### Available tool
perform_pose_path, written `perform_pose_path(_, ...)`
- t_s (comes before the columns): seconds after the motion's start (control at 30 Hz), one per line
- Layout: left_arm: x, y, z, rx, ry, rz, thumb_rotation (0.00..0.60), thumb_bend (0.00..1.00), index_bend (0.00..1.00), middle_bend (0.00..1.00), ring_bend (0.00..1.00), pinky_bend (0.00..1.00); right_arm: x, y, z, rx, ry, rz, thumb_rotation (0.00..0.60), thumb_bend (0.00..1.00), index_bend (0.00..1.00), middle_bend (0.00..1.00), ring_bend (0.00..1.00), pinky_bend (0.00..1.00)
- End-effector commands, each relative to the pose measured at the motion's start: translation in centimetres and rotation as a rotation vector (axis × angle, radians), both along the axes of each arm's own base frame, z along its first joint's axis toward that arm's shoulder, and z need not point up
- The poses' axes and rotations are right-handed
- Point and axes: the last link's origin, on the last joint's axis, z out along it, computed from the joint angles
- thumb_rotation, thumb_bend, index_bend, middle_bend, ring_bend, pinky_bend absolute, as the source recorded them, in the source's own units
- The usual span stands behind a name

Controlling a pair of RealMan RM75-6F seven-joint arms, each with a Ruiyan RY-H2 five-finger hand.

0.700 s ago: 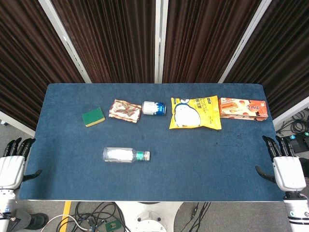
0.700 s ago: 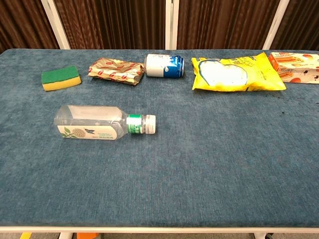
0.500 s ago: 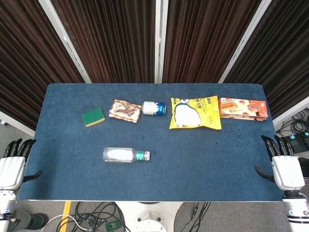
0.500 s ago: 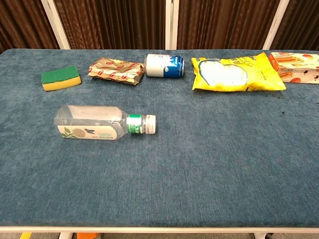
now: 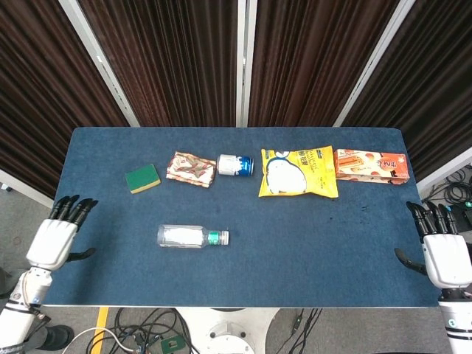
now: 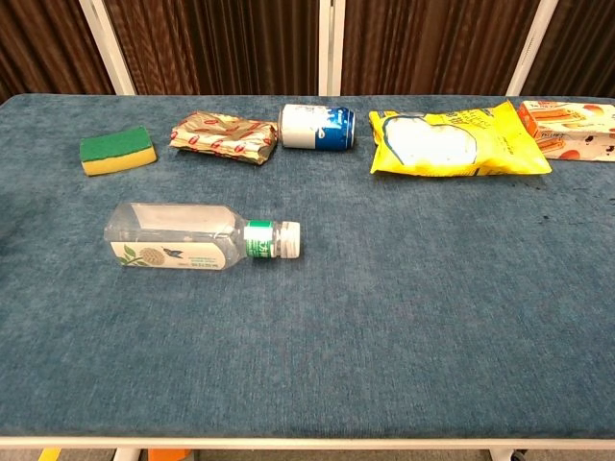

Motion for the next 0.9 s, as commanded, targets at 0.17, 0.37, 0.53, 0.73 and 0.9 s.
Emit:
perform_pose_path(0.17,5.8,4.1,-6.2,-0.226,0.027,-0.140,0.600,0.00,0.12,0.13,0.07,0.11,-0.1,-0.1,0.3,-0.001,0.002,-0.003,0.600,0.13,0.00,0.13,0.00,0.00)
perform_pose_path(0.37,8.0,4.9,-10.0,-0.278,0.028,-0.131,0.600,0.00,0.14,0.13,0.07,0.13,-0.5,0.1,0.2,0.008,-0.010,-0.013,0.600,0.15,0.00,0.13,0.00,0.00)
perform_pose_path(0.53,9.1,5.0,-12.2,-0.306,0.040,-0.118,0.600,0.00,0.14,0.13,0.07,0.13,-0.9,0.1,0.2,0.013,-0.010,-0.032,0.600,0.15,0.00,0.13,0.00,0.00)
perform_pose_path(0.73,9.5,5.7,-14.0,-0.311,0.035,-0.101,0.600,0.00,0.21,0.19,0.14,0.20,-1.1,0.0,-0.1,0.019,-0.014,-0.036,0.600,0.15,0.00,0.13,0.00,0.00)
perform_pose_path(0.9,9.8,6.2,-14.6,-0.312,0.018,-0.102,0.600,0.00,0.25,0.24,0.19,0.26,-1.0,-0.1,0.0,0.020,-0.014,-0.035,0.600,0.15,0.00,0.13,0.00,0.00)
